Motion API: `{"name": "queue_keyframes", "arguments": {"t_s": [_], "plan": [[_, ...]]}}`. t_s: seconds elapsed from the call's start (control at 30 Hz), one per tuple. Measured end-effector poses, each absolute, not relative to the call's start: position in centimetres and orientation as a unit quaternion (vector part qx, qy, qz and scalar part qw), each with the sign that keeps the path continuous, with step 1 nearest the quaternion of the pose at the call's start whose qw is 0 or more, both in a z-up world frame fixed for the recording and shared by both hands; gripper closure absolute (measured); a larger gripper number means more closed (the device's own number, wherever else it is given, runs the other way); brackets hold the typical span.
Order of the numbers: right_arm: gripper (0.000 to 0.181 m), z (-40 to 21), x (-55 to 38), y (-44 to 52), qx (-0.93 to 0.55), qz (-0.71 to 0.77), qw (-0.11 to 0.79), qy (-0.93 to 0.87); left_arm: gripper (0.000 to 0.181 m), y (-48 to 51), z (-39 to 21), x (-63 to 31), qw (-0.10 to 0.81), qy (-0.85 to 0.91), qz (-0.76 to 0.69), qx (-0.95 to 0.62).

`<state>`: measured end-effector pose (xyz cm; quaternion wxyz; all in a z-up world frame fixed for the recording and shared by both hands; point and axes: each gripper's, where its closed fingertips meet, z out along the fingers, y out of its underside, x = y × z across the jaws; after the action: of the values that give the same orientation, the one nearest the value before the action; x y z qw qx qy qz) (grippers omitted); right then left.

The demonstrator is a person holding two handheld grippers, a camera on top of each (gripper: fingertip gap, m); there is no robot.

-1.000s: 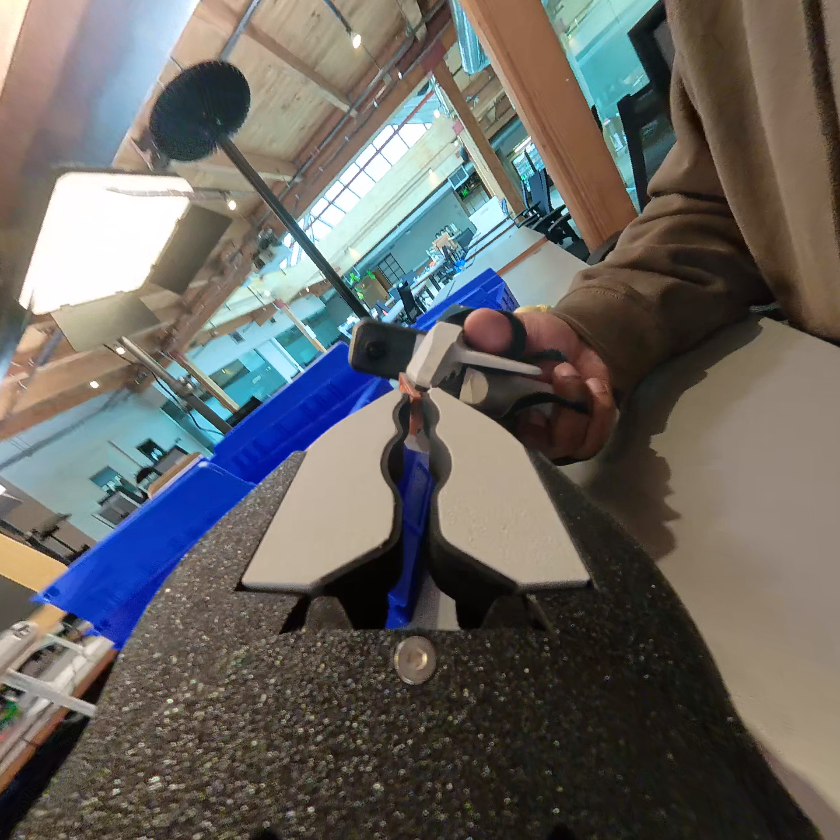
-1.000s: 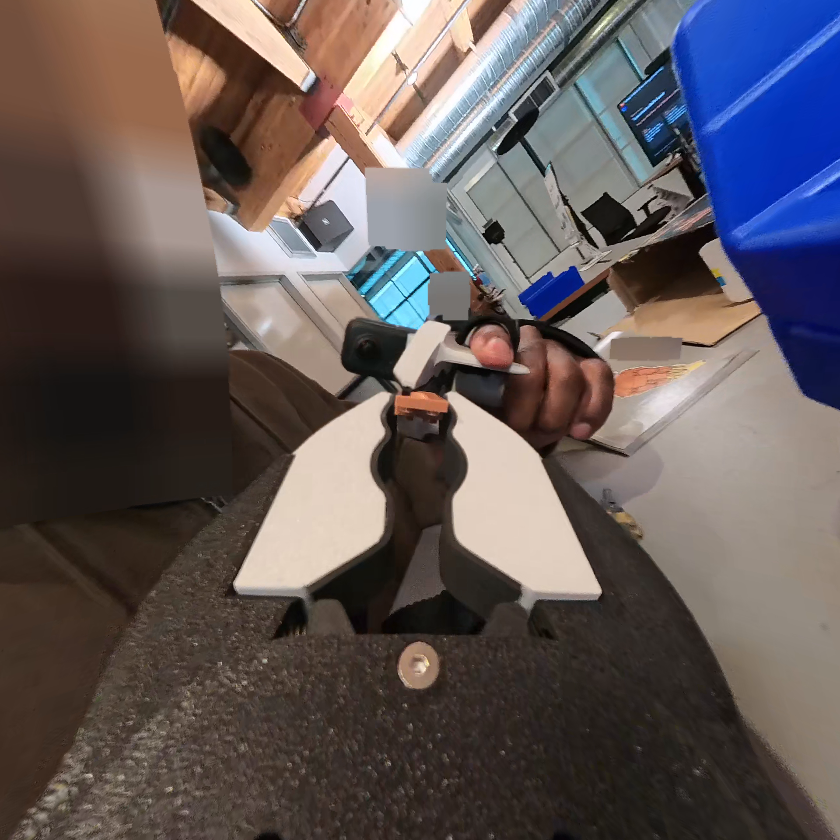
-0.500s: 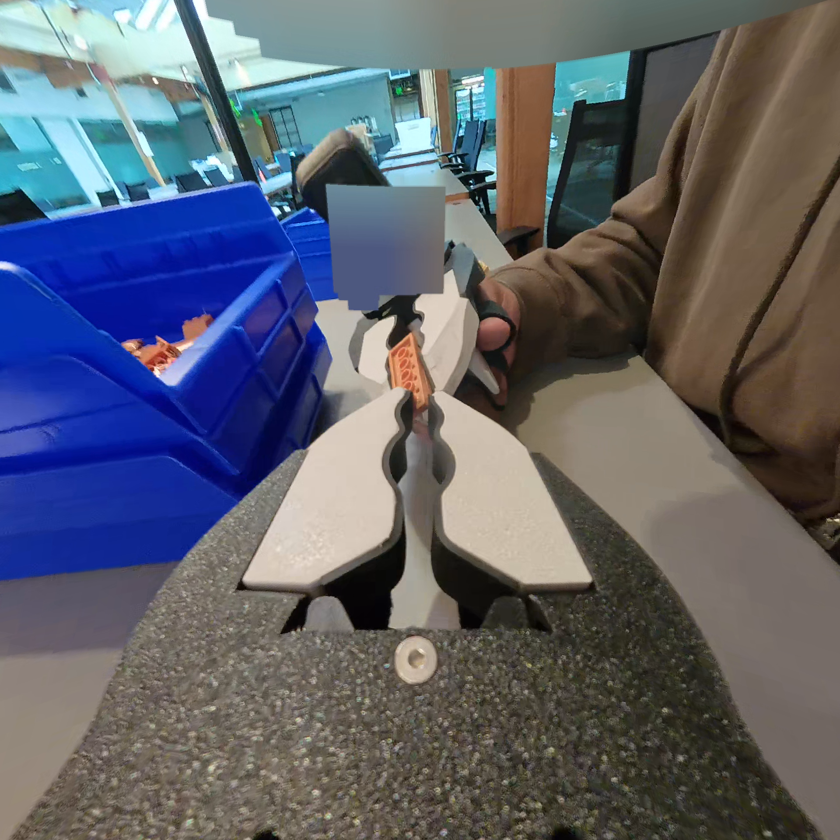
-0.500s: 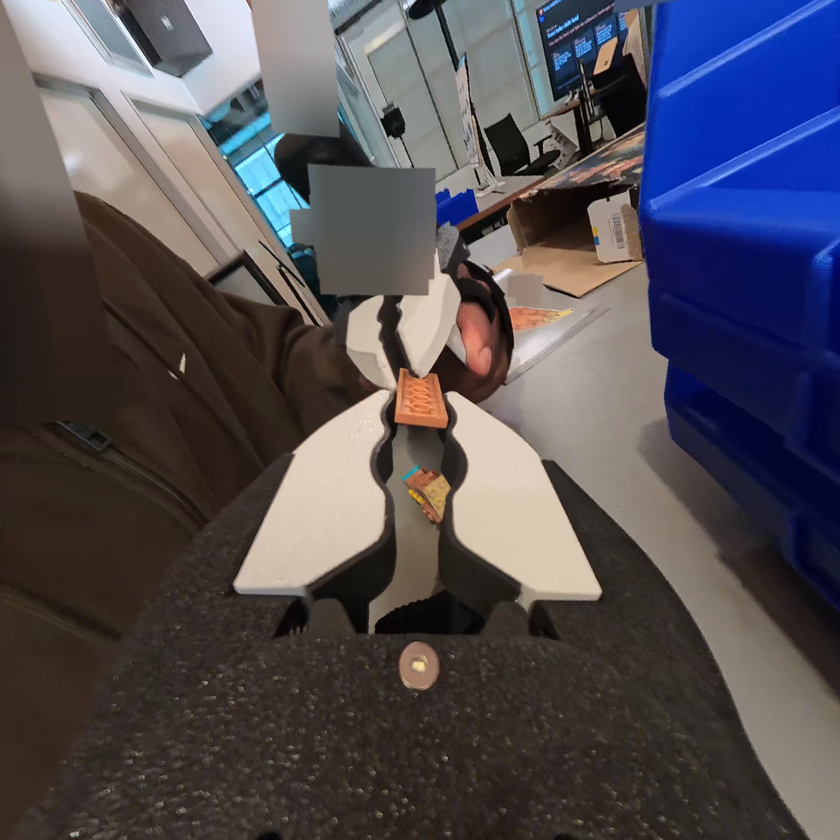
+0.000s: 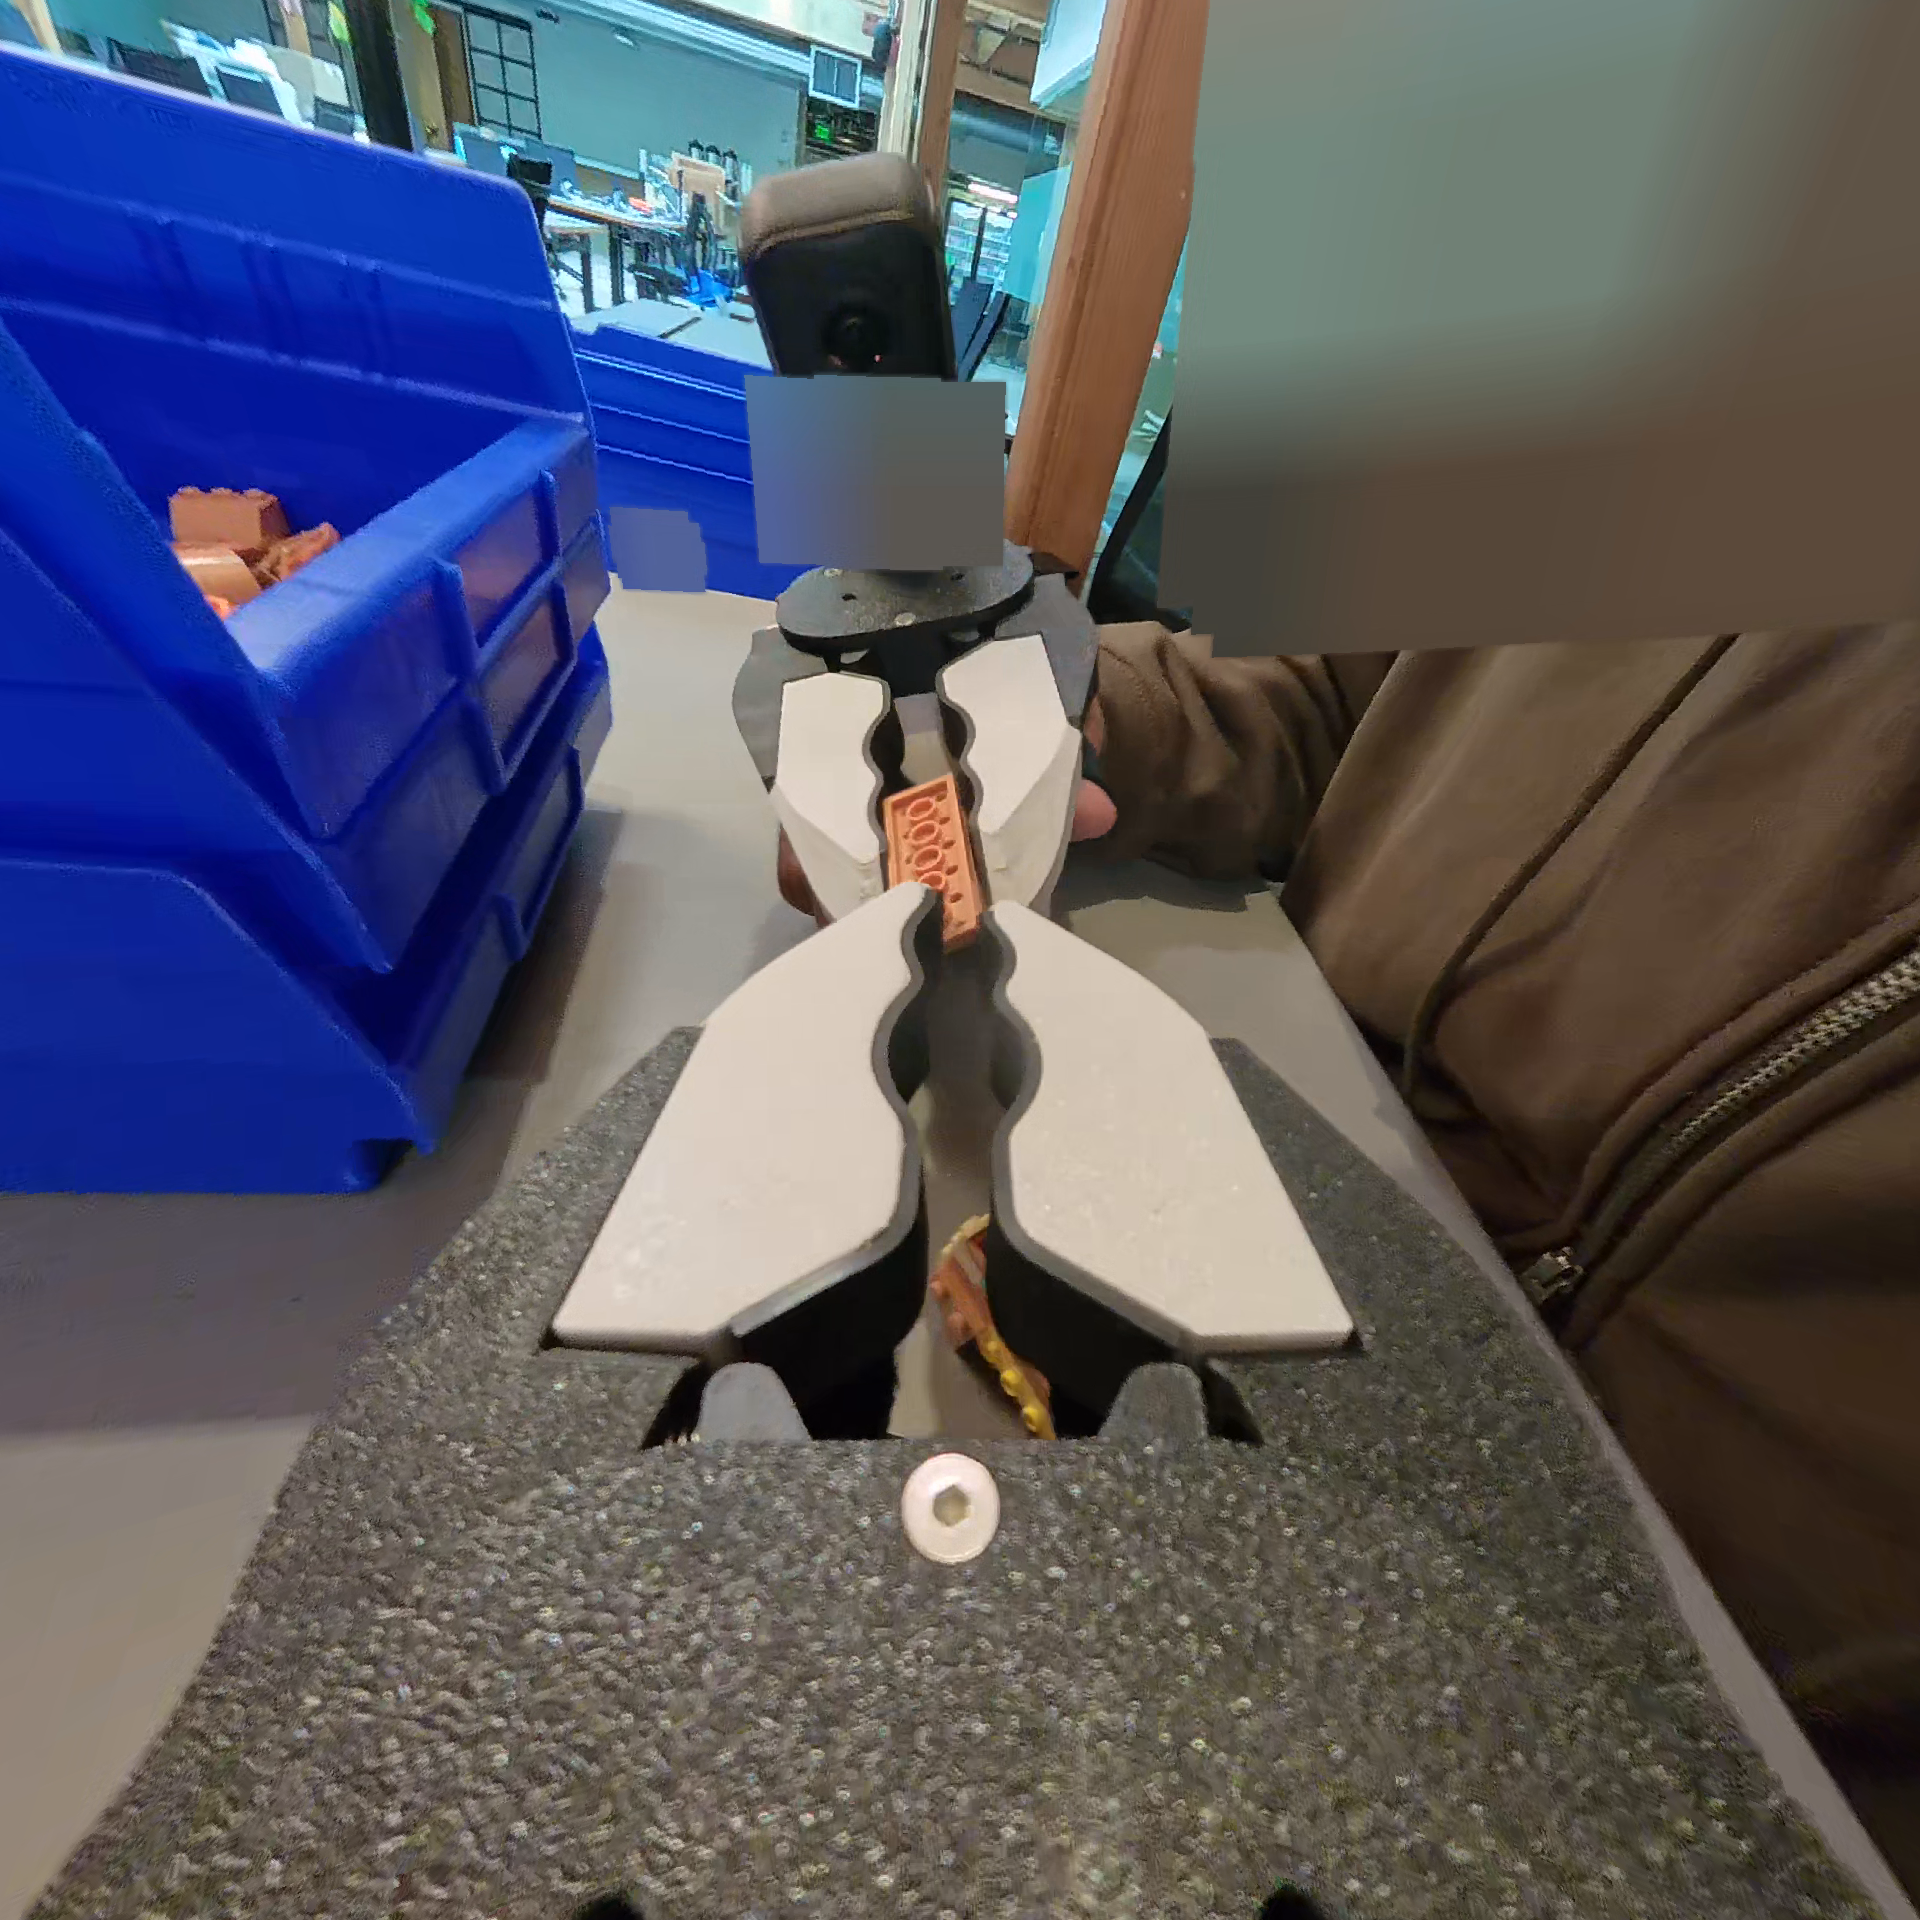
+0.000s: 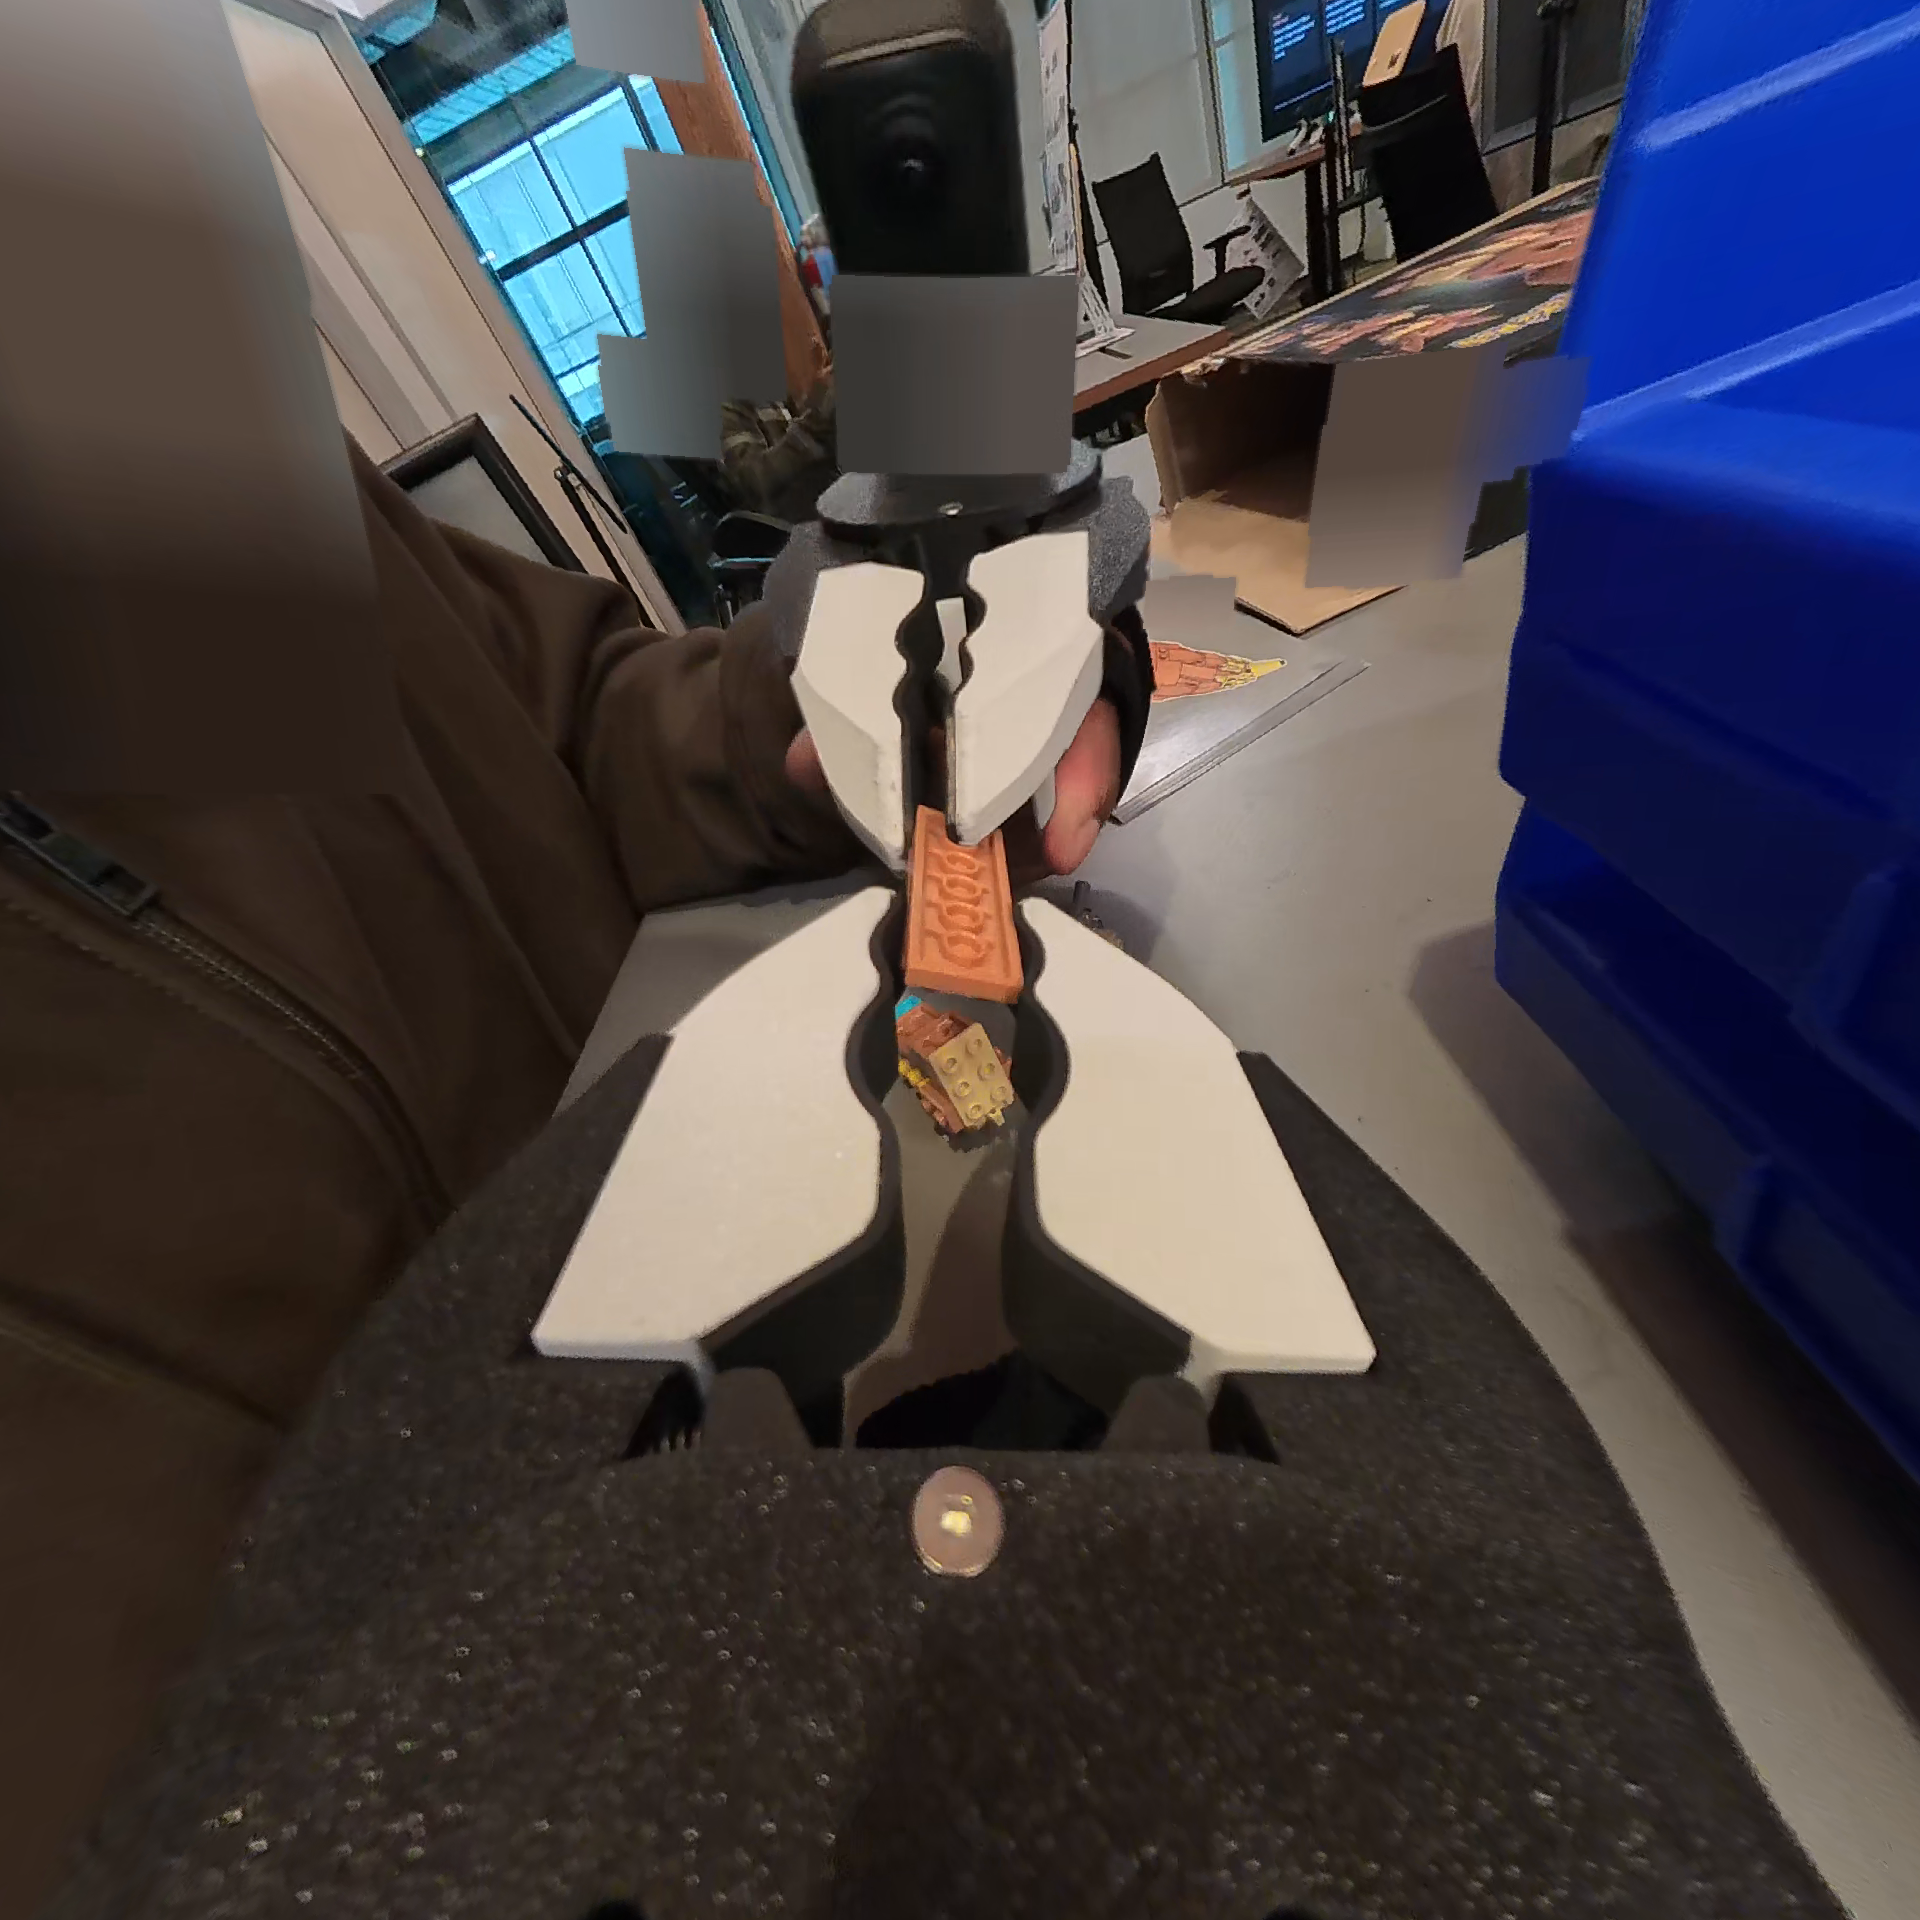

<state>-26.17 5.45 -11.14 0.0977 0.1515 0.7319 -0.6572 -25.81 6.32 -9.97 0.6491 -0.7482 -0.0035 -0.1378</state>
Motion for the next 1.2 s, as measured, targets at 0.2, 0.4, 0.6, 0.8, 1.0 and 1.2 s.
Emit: {"name": "queue_keyframes", "arguments": {"t_s": [0.2,0.4,0.6,0.8,1.0,1.2], "plan": [[0.163,-11.7,-26.1,5.5,0.138,-0.643,0.076,0.749,0.177,6.3,-10.1,-25.8,0.642,-0.04,-0.193,-0.741],[0.163,-12.1,-26.5,5.6,0.133,-0.633,0.043,0.761,0.178,6.4,-10.2,-26.0,0.639,-0.077,-0.236,-0.728],[0.163,-12.0,-27.2,5.9,0.144,-0.636,0.022,0.758,0.181,6.6,-10.2,-26.5,0.652,-0.1,-0.246,-0.71],[0.163,-11.0,-28.0,6.7,0.214,-0.665,0.118,0.706,0.172,6.0,-8.8,-27.5,0.69,-0.036,-0.101,-0.716],[0.163,-10.8,-26.6,6.4,0.239,-0.656,0.26,0.667,0.162,6.1,-9.8,-27.1,0.644,0.123,0.134,-0.743],[0.163,-11.2,-25.1,5.9,0.239,-0.627,0.325,0.666,0.176,6.6,-10.4,-25.7,0.614,0.213,0.209,-0.73]]}}
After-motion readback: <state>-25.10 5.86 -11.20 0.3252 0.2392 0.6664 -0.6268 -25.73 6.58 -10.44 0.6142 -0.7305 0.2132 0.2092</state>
